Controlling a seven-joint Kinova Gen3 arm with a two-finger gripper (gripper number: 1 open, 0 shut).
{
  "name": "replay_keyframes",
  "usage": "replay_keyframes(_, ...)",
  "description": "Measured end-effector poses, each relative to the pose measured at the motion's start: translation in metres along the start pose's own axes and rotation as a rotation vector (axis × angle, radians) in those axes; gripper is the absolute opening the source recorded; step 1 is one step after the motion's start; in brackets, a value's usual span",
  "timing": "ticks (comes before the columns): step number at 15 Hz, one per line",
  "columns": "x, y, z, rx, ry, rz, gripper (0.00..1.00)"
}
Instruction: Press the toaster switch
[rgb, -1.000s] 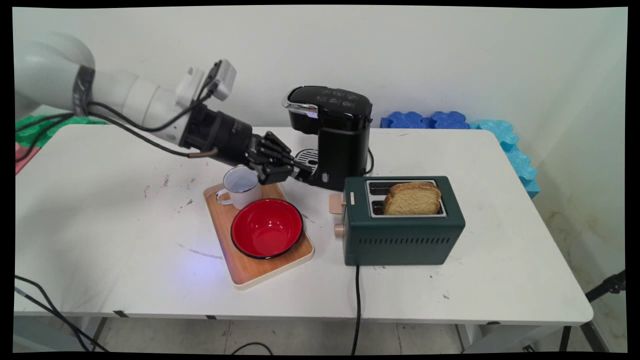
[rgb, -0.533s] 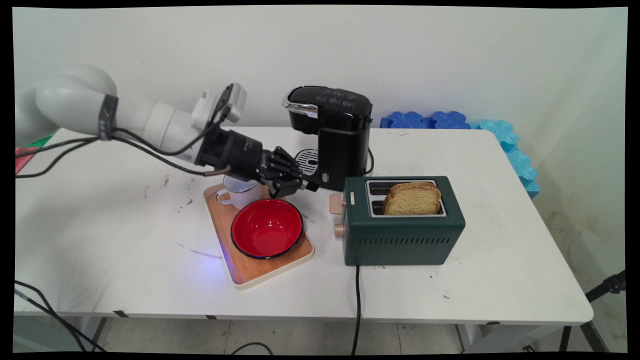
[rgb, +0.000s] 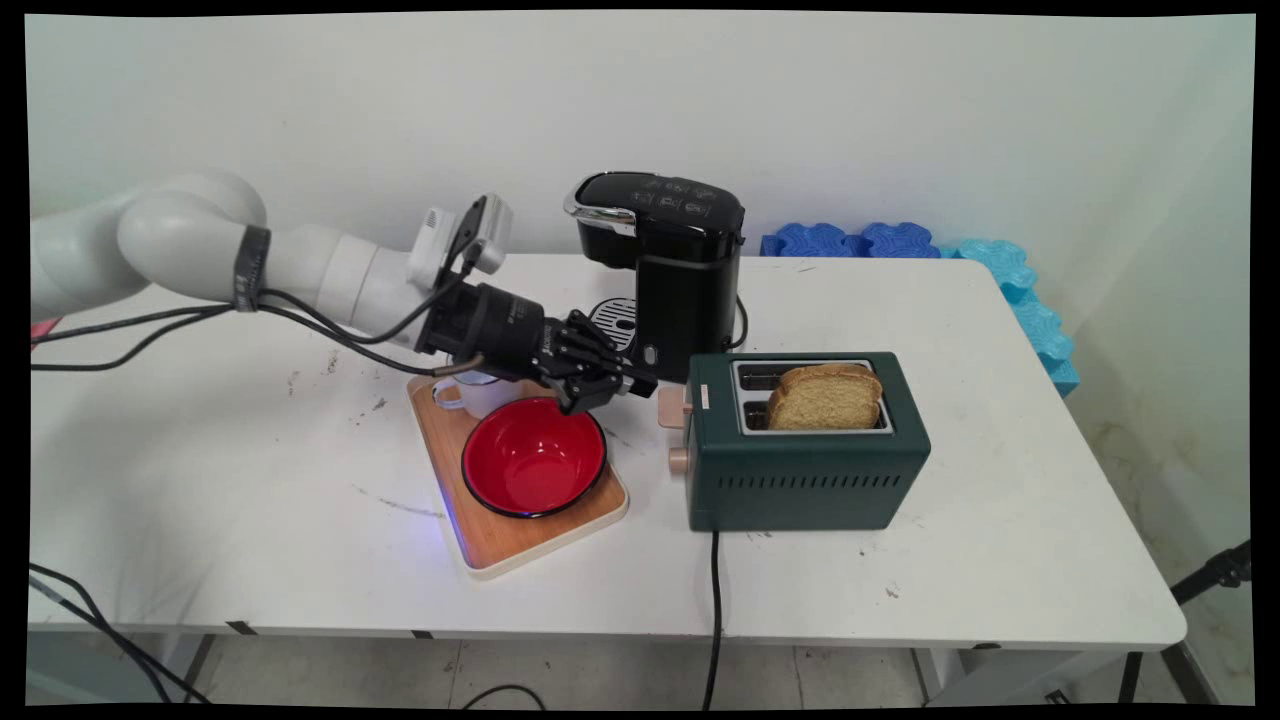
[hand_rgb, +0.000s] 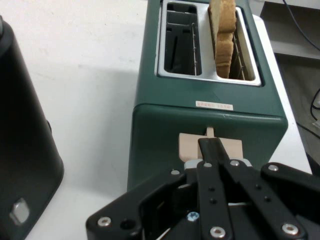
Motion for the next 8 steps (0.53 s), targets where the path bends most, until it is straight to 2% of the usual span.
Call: replay_keyframes(8,-0.012,-0.002,0.017,-0.005,0.016,0.02,0.0)
